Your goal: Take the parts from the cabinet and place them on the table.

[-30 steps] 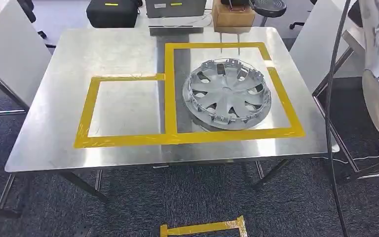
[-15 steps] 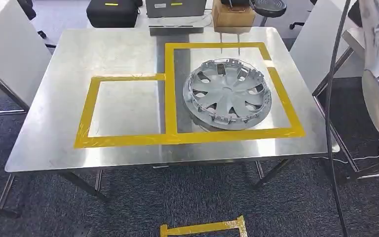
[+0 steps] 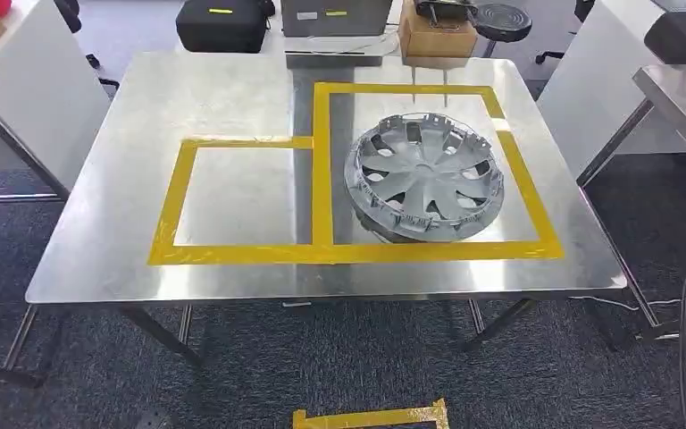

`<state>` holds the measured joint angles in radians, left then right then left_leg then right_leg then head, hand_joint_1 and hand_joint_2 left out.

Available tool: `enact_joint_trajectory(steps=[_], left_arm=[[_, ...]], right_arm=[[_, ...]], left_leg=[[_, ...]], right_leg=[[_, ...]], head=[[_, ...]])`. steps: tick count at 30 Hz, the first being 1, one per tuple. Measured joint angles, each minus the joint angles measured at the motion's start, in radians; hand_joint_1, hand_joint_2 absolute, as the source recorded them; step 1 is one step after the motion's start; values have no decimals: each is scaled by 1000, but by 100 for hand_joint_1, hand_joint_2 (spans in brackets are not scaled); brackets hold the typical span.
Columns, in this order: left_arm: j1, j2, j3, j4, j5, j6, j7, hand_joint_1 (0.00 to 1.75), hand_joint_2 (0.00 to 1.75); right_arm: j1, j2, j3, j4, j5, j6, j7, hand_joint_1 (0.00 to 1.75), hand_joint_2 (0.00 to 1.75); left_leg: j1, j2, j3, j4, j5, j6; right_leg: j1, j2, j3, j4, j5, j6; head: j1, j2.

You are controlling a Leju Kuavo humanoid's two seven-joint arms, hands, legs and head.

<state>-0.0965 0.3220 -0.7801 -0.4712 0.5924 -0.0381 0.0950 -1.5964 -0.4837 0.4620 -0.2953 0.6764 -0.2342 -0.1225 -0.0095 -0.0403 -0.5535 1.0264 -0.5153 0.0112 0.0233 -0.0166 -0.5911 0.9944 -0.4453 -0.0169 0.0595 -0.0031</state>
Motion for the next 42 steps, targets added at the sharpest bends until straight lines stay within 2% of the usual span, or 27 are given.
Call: enact_joint_trajectory(steps=[5,12,17,21,24,29,35,38,42], left_arm=[[2,11,8,-22,0,0,0,0,0],[7,18,24,-53,-6,7,-2,0,0],[7,15,36,-57,-6,8,-5,0,0],[7,11,45,-55,-7,3,-9,0,0],[5,7,54,-54,-8,1,-9,0,0],[5,-8,69,-49,-23,0,-9,0,0],[4,-30,95,-36,-42,1,-2,0,0],[5,-46,103,-25,-50,-1,-3,0,0],[4,-67,116,-15,-61,-3,1,0,0]], right_arm=[[11,-17,-19,-5,-6,-2,3,0,175],[32,-52,-58,-15,-42,-32,26,0,175],[73,-88,-97,-18,-92,-47,70,0,175],[132,-128,-133,-24,-125,-53,72,0,175],[167,-153,-160,-25,-155,-64,100,0,175],[312,-232,-237,-40,-285,-103,115,0,175],[533,-326,-362,-71,-413,-118,114,0,175],[671,-365,-442,-87,-428,-117,111,0,175],[838,-392,-551,-114,-414,-103,111,0,175]], left_leg=[[0,15,2,-3,-2,3],[0,22,4,-3,-3,3],[0,20,5,-3,-4,3],[-1,20,5,-3,-4,3],[-1,19,6,-3,-5,5],[-2,3,6,-3,-5,6],[-2,-5,7,-3,-7,7],[-3,-7,6,-3,-9,9],[-3,-4,6,-3,-11,12]], right_leg=[[-1,11,-1,0,0,1],[-1,17,-2,0,0,1],[0,18,-1,0,0,1],[-1,19,-1,0,0,1],[-1,19,-1,0,0,1],[-1,10,2,0,-3,5],[-2,4,4,-1,-8,13],[-3,1,6,-1,-10,16],[-3,1,6,-1,-11,18]], head=[[-1,0],[-2,0],[-3,0],[-2,0],[-3,0],[-3,0],[-4,0],[-4,0],[-4,0]])
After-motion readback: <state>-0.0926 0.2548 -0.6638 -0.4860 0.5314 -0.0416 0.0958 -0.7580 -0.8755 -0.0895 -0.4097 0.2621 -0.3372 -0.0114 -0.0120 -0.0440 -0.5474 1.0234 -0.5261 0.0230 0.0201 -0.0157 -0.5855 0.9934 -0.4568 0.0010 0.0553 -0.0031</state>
